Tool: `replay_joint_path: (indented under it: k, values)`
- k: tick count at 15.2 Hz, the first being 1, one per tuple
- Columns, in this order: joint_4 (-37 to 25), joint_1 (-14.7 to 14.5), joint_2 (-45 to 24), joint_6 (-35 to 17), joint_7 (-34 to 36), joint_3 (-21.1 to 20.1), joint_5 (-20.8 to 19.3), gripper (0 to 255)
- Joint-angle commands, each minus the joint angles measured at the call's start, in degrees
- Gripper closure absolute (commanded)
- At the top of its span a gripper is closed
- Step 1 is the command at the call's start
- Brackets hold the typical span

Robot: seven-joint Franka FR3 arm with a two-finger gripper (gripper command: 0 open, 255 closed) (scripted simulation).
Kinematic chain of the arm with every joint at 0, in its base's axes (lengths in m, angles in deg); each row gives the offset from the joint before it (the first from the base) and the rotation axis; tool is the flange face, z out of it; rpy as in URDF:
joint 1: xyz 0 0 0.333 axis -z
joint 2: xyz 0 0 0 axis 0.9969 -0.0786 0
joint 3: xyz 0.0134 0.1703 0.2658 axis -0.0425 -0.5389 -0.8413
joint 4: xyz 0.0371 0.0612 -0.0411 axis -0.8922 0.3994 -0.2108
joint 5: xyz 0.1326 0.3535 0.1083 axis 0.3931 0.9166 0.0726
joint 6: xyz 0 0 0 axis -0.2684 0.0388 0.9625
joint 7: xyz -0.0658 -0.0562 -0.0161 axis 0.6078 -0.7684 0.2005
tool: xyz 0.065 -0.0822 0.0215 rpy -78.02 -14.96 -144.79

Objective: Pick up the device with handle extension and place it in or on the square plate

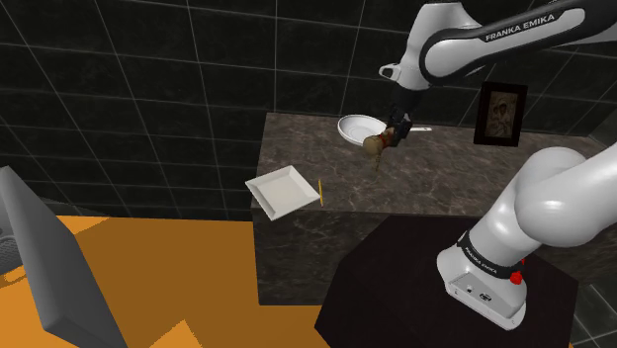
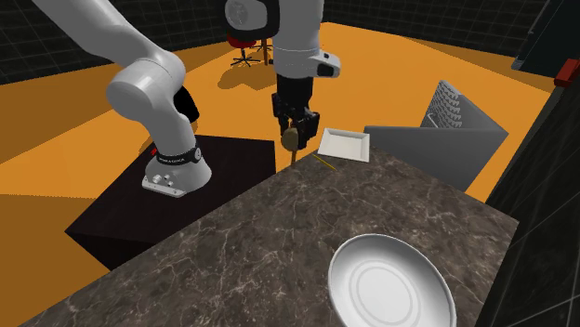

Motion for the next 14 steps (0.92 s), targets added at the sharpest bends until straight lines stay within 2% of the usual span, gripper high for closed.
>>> replay_joint_path:
  k: [1, 7, 14]
  values:
    - [-2.48, -2.07, -2.73, -0.14, 2.42, -1.87, 1.85, 255]
    - [-10.97, -6.56, -10.83, 0.48, 8.26, -6.37, 5.76, 255]
    - [-23.46, -10.30, -21.22, 2.68, 14.32, -10.58, 8.42, 255]
